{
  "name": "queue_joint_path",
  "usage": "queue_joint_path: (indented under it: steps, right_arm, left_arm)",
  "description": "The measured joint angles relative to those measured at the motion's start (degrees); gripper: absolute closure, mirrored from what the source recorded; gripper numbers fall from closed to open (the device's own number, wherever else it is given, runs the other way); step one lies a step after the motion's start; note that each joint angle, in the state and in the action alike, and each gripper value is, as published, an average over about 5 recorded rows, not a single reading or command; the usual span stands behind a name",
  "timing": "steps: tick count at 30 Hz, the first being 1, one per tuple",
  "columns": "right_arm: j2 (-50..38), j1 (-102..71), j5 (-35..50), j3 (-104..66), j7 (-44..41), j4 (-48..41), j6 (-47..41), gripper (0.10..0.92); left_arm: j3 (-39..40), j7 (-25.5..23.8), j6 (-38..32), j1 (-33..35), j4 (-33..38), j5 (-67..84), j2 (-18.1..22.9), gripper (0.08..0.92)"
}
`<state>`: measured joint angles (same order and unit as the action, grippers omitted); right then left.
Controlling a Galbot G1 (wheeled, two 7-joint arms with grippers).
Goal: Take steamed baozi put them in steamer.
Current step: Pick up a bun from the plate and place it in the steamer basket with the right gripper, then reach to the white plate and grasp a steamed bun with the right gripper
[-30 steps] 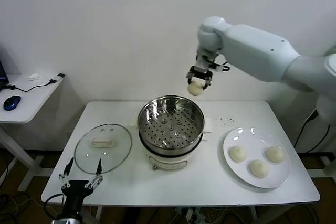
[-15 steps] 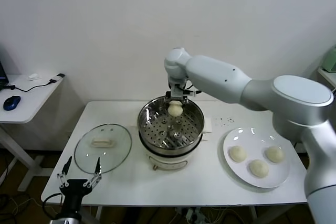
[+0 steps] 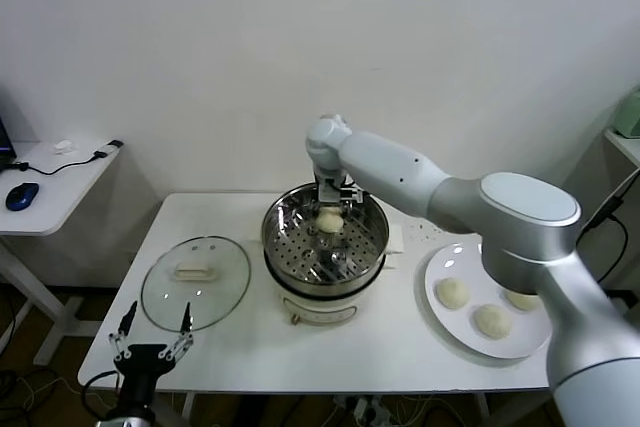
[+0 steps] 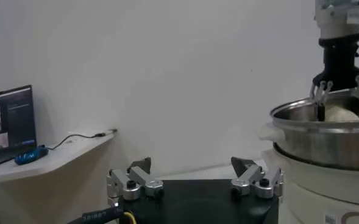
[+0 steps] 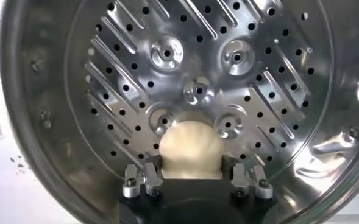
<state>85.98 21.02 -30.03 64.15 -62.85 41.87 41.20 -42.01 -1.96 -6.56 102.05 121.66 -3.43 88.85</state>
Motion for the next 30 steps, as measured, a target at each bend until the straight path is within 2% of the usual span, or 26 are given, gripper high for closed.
queue_joint_path:
  steps: [8, 15, 20, 30]
  right_arm:
    - [-1.74, 3.02, 4.33, 0.40, -1.96, 1.60, 1.22, 0.203]
    - [-7.32, 10.21, 14.94, 4.72, -3.17, 6.73, -1.84, 0.203]
    - [-15.00, 17.61, 26.56, 11.89, -0.17, 14.39, -11.13, 0.203]
    - [-33.30, 24.93, 46.77, 23.44, 5.36, 29.53, -37.71, 0.203]
  left_arm:
    - [0.04, 0.04, -0.01, 0.09, 0.17, -0.15, 0.00, 0.177]
    - [0.14, 0.03, 0.16, 0.54, 0.82, -0.01, -0.26, 0.177]
    - [0.54, 0.01, 0.24, 0.44, 1.07, -0.21, -0.29, 0.177]
    - [1.28, -0.01, 0.35, 0.27, 1.20, -0.72, -0.29, 0.177]
